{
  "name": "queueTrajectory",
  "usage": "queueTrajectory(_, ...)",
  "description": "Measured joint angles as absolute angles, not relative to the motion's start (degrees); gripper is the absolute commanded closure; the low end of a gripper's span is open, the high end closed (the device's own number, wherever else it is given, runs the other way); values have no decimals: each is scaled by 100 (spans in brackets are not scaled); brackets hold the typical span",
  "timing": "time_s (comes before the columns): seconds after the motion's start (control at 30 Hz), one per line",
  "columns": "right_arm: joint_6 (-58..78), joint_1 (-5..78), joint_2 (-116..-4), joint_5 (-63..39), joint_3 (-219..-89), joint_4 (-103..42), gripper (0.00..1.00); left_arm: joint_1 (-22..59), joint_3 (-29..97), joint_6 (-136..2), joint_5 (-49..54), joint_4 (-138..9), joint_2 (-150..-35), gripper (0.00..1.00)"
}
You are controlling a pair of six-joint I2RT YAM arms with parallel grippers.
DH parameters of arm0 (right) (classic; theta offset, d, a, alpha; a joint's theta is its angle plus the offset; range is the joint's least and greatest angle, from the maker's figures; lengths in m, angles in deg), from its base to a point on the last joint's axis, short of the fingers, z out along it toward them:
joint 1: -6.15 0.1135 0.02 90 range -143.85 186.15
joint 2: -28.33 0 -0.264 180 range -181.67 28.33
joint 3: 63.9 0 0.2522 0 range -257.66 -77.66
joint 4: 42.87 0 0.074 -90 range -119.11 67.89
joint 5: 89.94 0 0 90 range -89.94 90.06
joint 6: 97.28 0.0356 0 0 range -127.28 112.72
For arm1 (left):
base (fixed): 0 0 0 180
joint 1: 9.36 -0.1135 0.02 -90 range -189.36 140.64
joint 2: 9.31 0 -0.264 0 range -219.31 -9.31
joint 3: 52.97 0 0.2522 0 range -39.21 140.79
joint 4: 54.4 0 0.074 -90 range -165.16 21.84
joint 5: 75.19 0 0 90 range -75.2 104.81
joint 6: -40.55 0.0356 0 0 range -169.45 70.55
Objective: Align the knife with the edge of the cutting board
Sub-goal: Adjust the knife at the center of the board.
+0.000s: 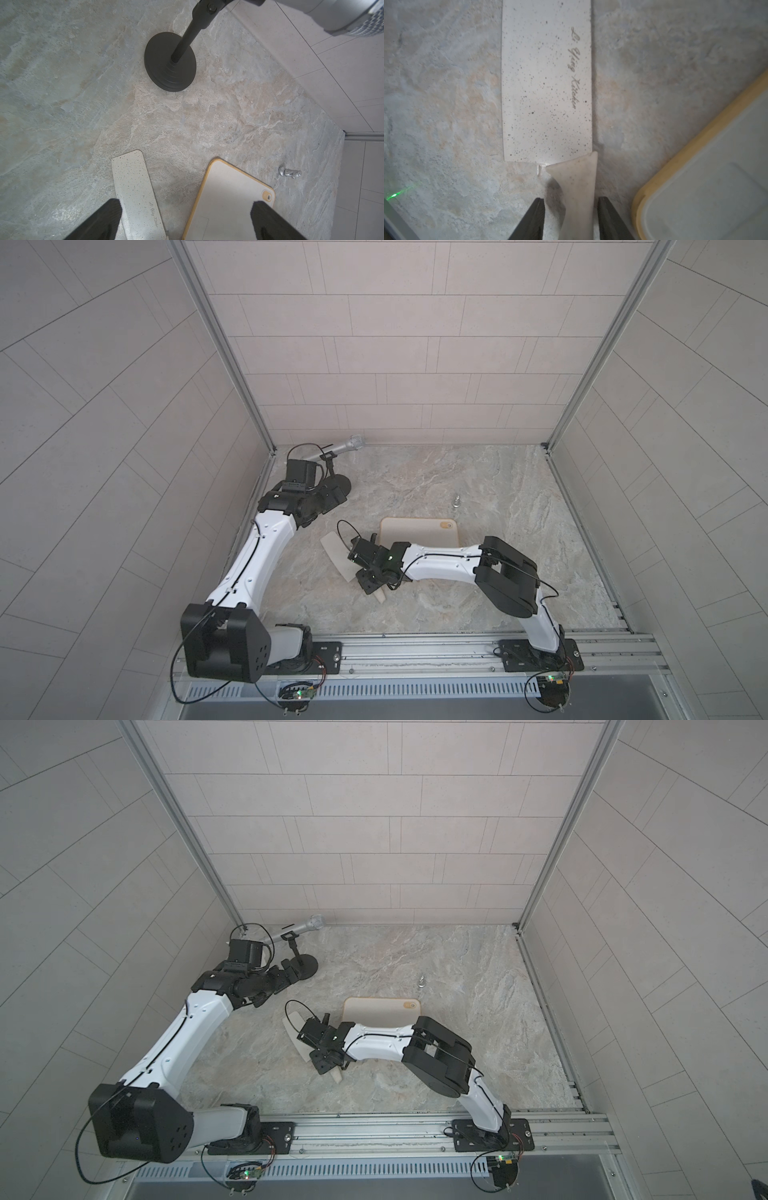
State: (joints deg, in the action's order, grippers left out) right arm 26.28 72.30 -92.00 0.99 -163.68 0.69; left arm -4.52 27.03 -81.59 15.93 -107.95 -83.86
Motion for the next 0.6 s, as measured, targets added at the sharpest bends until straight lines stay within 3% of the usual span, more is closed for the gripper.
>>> queueTrajectory(0.17,2626,7247,-9102,95,-16289,261,45,-452,2703,-8157,1591,-10806,-8386,0)
queueTrajectory(0.6,2749,7597,-8977,438,-16188,832,45,-452,2703,-8155,1600,-10808,-8386,0)
